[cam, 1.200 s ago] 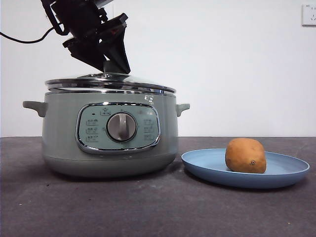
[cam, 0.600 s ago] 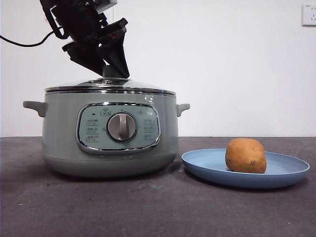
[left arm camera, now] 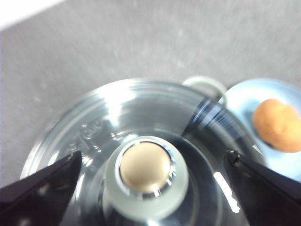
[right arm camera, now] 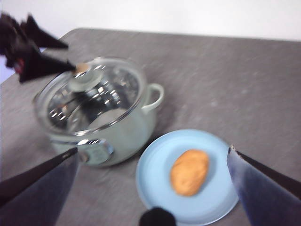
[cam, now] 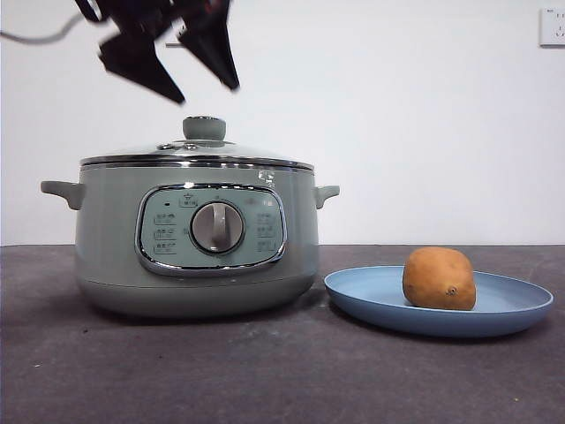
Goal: Take the potato out from the steamer,put the potato on the plate,close the lid
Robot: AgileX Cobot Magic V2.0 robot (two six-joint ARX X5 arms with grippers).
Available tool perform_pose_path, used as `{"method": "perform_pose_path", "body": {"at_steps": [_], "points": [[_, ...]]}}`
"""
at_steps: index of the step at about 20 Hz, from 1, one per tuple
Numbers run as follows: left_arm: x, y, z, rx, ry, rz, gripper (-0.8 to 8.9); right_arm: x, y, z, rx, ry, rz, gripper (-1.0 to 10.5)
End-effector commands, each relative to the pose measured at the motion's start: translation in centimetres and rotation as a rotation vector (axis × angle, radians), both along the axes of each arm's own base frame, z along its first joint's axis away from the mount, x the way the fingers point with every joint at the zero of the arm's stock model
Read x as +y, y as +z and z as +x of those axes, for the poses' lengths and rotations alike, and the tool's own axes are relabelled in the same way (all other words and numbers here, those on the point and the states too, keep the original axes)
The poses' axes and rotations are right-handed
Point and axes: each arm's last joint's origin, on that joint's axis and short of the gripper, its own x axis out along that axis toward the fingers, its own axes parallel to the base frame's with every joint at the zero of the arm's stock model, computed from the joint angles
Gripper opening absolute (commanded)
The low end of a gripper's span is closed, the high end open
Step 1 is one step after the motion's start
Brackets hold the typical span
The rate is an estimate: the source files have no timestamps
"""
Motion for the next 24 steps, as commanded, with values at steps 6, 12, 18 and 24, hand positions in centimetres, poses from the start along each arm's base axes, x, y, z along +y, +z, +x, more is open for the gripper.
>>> {"method": "perform_pose_path", "body": {"at_steps": [6, 12, 18, 24], "points": [[3.3, 4.3, -8.8, 0.183, -0.109, -0.085, 4.98, 1.3, -1.7, 1.0, 0.250, 0.258, 0.059, 5.9], [5.2, 5.4, -13.2, 0.253, -0.117, -0.076, -0.11, 1.7, -3.0, 1.4, 0.427, 0.309, 0.054, 1.1], [5.3, 5.5, -13.6, 0.257, -0.137, -0.082, -0.08, 1.7, -3.0, 1.4, 0.423, 0.308, 0.046, 0.0], [5.3, 5.6, -13.5, 0.245, -0.137, -0.087, -0.03, 1.7, -3.0, 1.4, 0.424, 0.306, 0.045, 0.0]]}}
